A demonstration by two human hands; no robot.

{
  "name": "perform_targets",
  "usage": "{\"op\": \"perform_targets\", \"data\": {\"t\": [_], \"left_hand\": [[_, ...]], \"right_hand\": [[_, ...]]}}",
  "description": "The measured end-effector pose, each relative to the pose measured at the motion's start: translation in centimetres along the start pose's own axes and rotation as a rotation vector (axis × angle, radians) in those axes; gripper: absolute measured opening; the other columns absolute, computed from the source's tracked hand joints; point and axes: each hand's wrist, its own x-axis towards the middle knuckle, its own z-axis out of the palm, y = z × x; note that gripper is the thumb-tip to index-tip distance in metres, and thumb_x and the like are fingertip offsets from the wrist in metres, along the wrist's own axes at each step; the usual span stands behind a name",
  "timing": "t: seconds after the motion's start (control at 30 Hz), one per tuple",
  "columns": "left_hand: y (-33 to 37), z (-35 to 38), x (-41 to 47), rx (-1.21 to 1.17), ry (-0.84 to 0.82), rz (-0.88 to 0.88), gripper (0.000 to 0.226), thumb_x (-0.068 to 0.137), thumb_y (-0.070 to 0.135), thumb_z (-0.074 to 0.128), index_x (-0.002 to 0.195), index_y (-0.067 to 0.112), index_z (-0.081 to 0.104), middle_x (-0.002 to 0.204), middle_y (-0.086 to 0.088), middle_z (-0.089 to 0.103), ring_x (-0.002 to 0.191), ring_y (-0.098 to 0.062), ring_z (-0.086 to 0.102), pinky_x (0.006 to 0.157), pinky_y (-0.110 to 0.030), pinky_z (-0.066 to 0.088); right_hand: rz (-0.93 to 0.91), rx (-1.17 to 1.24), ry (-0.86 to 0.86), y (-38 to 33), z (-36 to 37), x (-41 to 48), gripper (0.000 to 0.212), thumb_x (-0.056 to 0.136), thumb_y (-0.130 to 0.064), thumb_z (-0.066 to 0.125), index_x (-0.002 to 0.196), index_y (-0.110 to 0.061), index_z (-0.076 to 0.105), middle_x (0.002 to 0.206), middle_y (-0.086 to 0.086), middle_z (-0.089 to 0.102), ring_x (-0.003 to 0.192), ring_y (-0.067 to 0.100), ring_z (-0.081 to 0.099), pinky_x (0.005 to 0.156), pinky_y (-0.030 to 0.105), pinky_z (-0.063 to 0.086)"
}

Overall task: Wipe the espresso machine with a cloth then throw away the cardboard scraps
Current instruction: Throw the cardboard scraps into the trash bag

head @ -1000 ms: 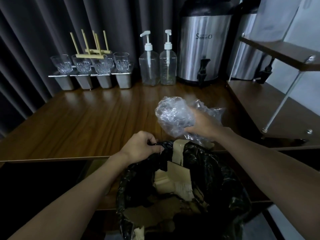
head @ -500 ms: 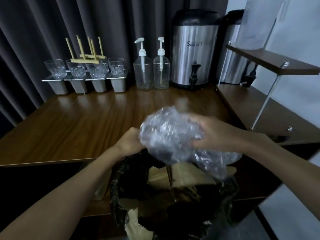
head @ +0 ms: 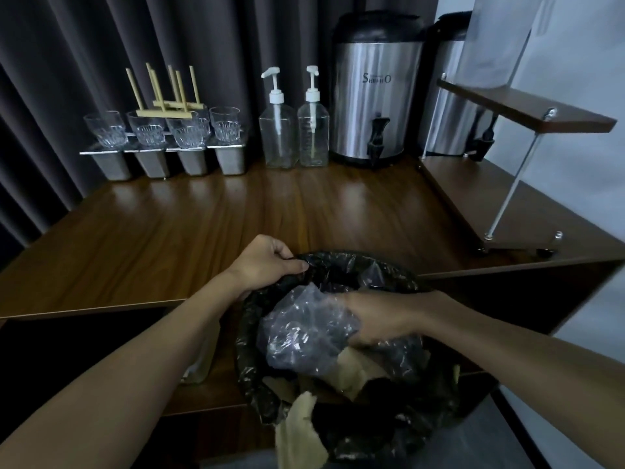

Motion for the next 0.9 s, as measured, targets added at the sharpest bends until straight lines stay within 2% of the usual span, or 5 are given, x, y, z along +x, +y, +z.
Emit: {"op": "perform_targets", "data": {"t": [0.17, 0.3, 0.6, 0.77, 0.9], "left_hand": [[-0.1, -0.1, -0.3, 0.019, -0.012, 0.035, 0.027, 0.078, 0.024, 0.086, 0.070, 0.002, 0.072, 0.063, -0.004, 0.072, 0.053, -0.004, 0.063, 0.051, -0.015, 0.048], [0.0, -0.2, -0.3, 0.009, -0.022, 0.026, 0.023, 0.080, 0.021, 0.084, 0.072, 0.003, 0.072, 0.062, -0.002, 0.071, 0.053, -0.004, 0.063, 0.050, -0.017, 0.048], [0.3, -0.9, -0.6, -0.053, -0.011, 0.006, 0.022, 0.079, 0.021, 0.084, 0.067, 0.009, 0.071, 0.057, 0.000, 0.070, 0.050, -0.004, 0.064, 0.048, -0.015, 0.047], [0.1, -1.2, -0.9, -0.015, 0.011, 0.035, 0.023, 0.079, 0.022, 0.085, 0.071, 0.005, 0.072, 0.059, 0.000, 0.071, 0.051, -0.004, 0.064, 0.049, -0.016, 0.047], [0.2, -1.6, -0.8, 0.009, 0.022, 0.042, 0.023, 0.078, 0.023, 0.085, 0.069, 0.007, 0.072, 0.057, 0.002, 0.070, 0.049, -0.002, 0.062, 0.047, -0.015, 0.045]], "right_hand": [[0.044, -0.001, -0.074, -0.1, -3.3, -1.1, 0.082, 0.075, -0.046, 0.081, 0.142, -0.037, 0.035, 0.131, -0.020, 0.051, 0.113, 0.000, 0.053, 0.095, 0.022, 0.046], [-0.061, 0.024, 0.020, -1.5, -4.0, -2.0, 0.084, 0.077, -0.072, 0.060, 0.146, -0.052, 0.017, 0.144, -0.028, 0.032, 0.126, -0.009, 0.037, 0.091, 0.011, 0.036], [-0.011, -0.235, -0.245, -1.8, 0.4, 0.5, 0.065, 0.087, -0.068, 0.048, 0.145, -0.043, 0.031, 0.149, -0.009, 0.028, 0.137, 0.014, 0.034, 0.115, 0.041, 0.032], [-0.083, -0.131, -0.094, -2.3, -1.1, -0.1, 0.074, 0.086, -0.065, 0.057, 0.149, -0.040, 0.027, 0.153, -0.016, 0.021, 0.139, 0.002, 0.025, 0.108, 0.018, 0.024], [-0.160, 0.031, -0.097, -3.5, -2.2, -1.5, 0.084, 0.076, -0.063, 0.070, 0.145, -0.055, 0.022, 0.152, -0.032, 0.016, 0.140, -0.007, 0.018, 0.107, 0.020, 0.023]]}}
